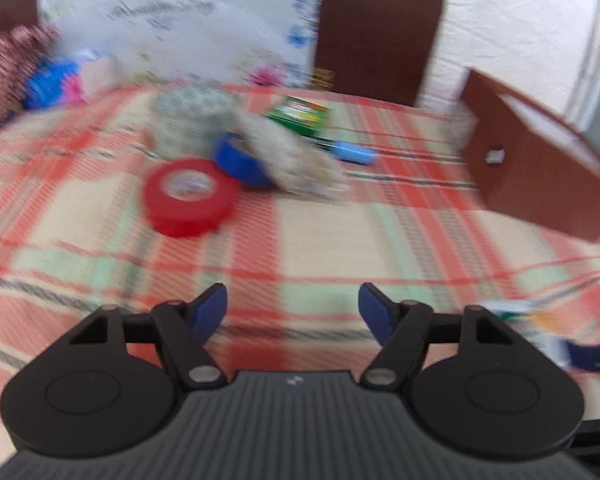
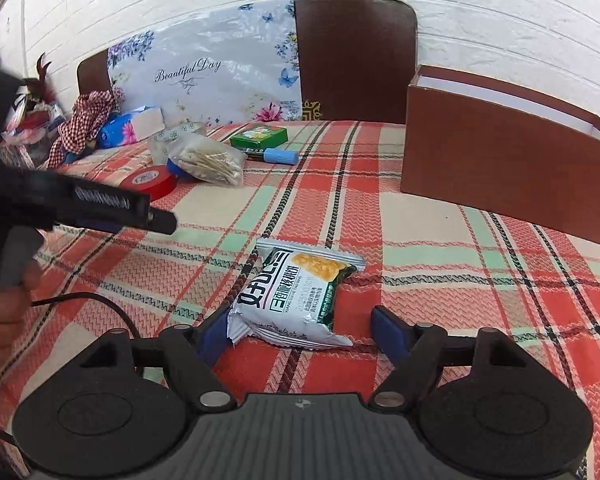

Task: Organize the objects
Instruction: 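Carry the snack packet into the brown box and release it, then return the right gripper and grasp the red tape roll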

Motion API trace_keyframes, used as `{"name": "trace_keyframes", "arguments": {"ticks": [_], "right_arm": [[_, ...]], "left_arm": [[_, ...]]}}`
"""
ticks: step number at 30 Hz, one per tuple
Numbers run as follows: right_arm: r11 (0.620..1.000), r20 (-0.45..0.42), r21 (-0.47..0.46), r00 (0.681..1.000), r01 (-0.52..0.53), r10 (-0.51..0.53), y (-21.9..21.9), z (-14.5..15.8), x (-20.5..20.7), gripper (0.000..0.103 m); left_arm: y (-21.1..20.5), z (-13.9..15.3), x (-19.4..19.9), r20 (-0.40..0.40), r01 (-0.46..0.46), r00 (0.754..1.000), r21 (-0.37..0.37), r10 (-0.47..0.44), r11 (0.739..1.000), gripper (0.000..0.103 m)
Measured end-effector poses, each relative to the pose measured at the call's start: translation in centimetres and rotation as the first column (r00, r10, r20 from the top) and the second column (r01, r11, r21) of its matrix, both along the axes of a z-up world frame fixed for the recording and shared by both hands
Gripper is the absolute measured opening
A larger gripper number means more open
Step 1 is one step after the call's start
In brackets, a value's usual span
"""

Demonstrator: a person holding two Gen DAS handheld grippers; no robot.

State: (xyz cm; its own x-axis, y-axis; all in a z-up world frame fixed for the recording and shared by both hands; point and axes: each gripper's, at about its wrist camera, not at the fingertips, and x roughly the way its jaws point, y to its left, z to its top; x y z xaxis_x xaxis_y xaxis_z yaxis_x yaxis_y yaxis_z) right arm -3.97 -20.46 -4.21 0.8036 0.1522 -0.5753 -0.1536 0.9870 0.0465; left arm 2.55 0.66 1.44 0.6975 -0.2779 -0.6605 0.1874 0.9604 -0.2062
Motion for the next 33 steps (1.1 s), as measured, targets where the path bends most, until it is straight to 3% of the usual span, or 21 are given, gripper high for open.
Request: {"name": "trace_keyframes", "arguments": {"ticks": [3,6,7,8,9,10,13,20,26,28,29,30,33], "right_arm": [[1.0,0.005,-0.019,1.0,-0.013,0.013,0.3,-0.1,-0.1,0.078],[1.0,0.005,-0.008,1.0,-0.014,0.014,0.0,-0.1,-0.2,0.076],[1.0,0.005,-0.008,1.0,-0.021,0.021,0.1,-0.1,-0.2,0.064],[0.999,0.007,-0.012,0.999,-0.04,0.04,0.2,-0.1,-0.2,0.051],[0.998,0.006,-0.02,0.999,-0.051,0.052,0.3,-0.1,-0.2,0.049],[0.999,0.004,-0.021,0.999,-0.05,0.05,0.3,-0.1,-0.1,0.048],[0.999,0.025,0.005,0.999,-0.035,0.034,-0.4,0.3,-0.2,0.046],[0.996,0.267,-0.042,0.961,0.082,-0.068,-2.5,4.0,0.9,0.047],[0.981,0.384,0.006,0.905,0.196,-0.183,-7.5,7.6,6.0,0.047],[0.968,0.393,-0.005,0.891,0.251,-0.229,-9.2,7.9,8.7,0.05],[0.956,0.386,-0.026,0.885,0.291,-0.259,-9.9,7.7,10.2,0.062],[0.94,0.366,-0.04,0.881,0.338,-0.301,-10.6,7.4,11.3,0.068],[0.931,0.334,0.039,0.873,0.363,-0.355,-12.6,6.9,10.9,0.065]], "left_arm": [[-2.3,1.3,-0.5,-0.072,0.159,0.982,-0.163,-0.173,0.974,0.069],[-5.9,1.2,-0.7,-0.12,0.269,0.949,-0.172,-0.292,0.948,0.069],[-7.1,0.7,-0.7,-0.14,0.293,0.939,-0.152,-0.314,0.944,0.068],[-8.1,-0.1,-0.7,-0.16,0.305,0.932,-0.132,-0.324,0.943,0.064],[-8.6,-0.7,-0.7,-0.161,0.314,0.929,-0.129,-0.332,0.941,0.058],[-8.8,-0.7,-1.0,-0.14,0.32,0.931,-0.135,-0.338,0.938,0.046],[-9.6,0.5,-1.1,-0.131,0.348,0.923,-0.12,-0.362,0.93,0.045],[-13.3,7.2,1.8,0.025,0.412,0.911,-0.095,-0.412,0.906,0.044],[-20.0,12.2,5.9,0.153,0.454,0.88,0.002,-0.449,0.891,0.05],[-22.0,12.6,7.8,0.156,0.426,0.891,0.039,-0.427,0.904,0.068],[-22.5,12.5,8.6,0.159,0.395,0.903,0.06,-0.4,0.917,0.07],[-22.8,12.3,9.2,0.156,0.365,0.915,0.073,-0.372,0.928,0.07],[-21.4,11.5,9.4,0.156,0.347,0.924,0.041,-0.349,0.937,0.07]]}}
